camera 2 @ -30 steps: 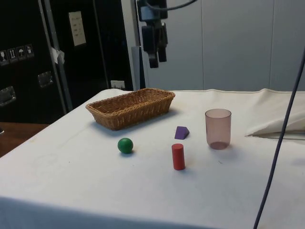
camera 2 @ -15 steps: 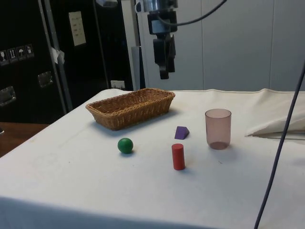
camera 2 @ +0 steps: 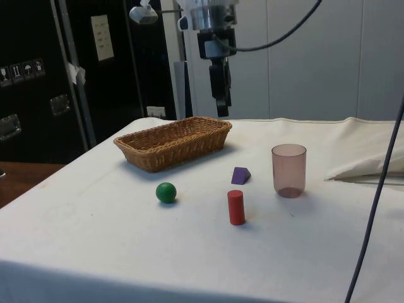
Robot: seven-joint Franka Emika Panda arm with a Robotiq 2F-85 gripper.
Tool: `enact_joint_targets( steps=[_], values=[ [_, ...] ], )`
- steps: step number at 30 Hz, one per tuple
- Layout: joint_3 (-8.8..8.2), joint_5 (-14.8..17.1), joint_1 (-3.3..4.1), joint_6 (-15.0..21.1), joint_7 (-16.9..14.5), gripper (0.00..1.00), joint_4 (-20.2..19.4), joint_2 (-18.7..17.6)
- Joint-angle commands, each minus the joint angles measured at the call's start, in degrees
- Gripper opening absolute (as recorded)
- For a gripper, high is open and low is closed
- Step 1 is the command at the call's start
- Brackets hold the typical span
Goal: Pick up the triangular block and place it into the basket.
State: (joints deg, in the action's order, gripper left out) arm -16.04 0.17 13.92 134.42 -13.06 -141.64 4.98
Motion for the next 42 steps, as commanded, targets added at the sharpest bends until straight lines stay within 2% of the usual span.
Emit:
enact_joint_targets(
  steps=[1,2,8,9,14,17,18,25,26,29,33,34,35,42],
  values=[
    [0.0,0.0,0.0,0.2,-0.5,1.0,-0.1,-0.2],
    [0.0,0.3,0.11,1.7,-2.1,1.0,-0.6,-0.7],
    [0.06,0.3,0.06,3.6,-5.5,1.0,-1.1,-2.5],
    [0.0,0.1,0.0,2.9,-5.0,1.0,-0.9,-2.5],
    [0.06,0.4,0.06,5.1,-8.3,1.0,-1.4,-4.0],
    [0.11,0.4,0.06,5.8,-9.6,1.0,-1.5,-4.9],
    [0.0,0.1,0.0,5.0,-9.2,1.0,-1.1,-4.9],
    [0.17,0.5,0.06,8.3,-13.5,1.0,-1.7,-7.2],
    [0.06,0.1,0.0,7.3,-12.7,1.0,-1.4,-7.0],
    [0.17,0.4,-0.06,9.4,-15.4,1.0,-1.8,-8.3],
    [0.0,0.4,-0.11,10.4,-17.4,1.0,-1.8,-9.3],
    [-0.06,0.1,-0.06,9.5,-16.6,1.0,-1.5,-9.3],
    [0.0,0.4,-0.11,10.5,-17.8,1.0,-1.8,-9.6],
    [-0.23,0.3,-0.29,12.0,-21.8,1.0,-1.8,-11.4]
  ],
)
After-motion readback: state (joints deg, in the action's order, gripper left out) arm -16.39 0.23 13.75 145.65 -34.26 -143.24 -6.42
